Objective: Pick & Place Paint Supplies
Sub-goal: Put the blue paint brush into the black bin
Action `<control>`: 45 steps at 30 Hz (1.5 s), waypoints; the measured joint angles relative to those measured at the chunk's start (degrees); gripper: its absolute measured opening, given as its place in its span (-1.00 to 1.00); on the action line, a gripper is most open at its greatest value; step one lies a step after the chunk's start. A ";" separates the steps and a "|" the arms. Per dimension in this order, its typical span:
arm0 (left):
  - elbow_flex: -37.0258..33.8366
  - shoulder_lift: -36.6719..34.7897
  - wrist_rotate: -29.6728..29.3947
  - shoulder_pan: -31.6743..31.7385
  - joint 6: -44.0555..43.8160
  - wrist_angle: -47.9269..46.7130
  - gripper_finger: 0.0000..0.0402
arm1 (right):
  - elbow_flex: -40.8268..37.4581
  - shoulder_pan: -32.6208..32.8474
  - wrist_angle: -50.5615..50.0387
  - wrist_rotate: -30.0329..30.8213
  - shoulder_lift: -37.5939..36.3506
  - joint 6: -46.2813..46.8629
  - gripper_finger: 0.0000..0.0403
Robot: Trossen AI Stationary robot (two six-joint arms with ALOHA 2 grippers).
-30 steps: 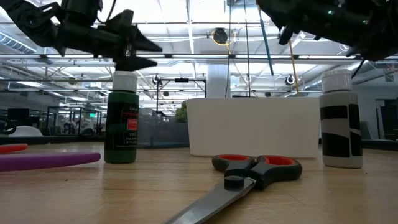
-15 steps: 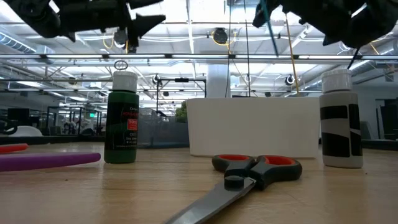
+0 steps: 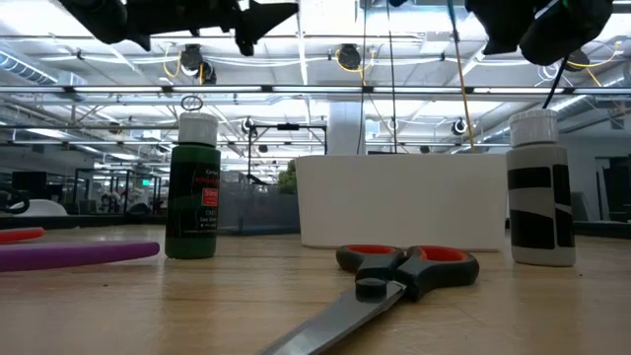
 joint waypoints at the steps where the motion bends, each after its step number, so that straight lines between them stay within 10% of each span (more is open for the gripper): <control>1: 0.68 1.04 -0.02 0.00 0.29 0.00 0.28 | 0.00 -0.10 -1.04 1.00 -0.05 -1.07 -1.00; 15: 9.01 15.73 6.05 -1.31 4.44 0.20 0.28 | 0.00 3.13 -9.53 33.01 -0.03 -30.51 -1.00; 32: 16.89 25.01 5.35 -5.21 8.33 0.33 0.24 | 0.00 5.00 -8.35 33.76 -0.05 -34.19 -1.00; 45: 16.89 25.01 5.38 -5.75 12.55 0.90 -0.83 | 0.00 5.00 -8.28 33.86 -0.05 -34.05 -1.00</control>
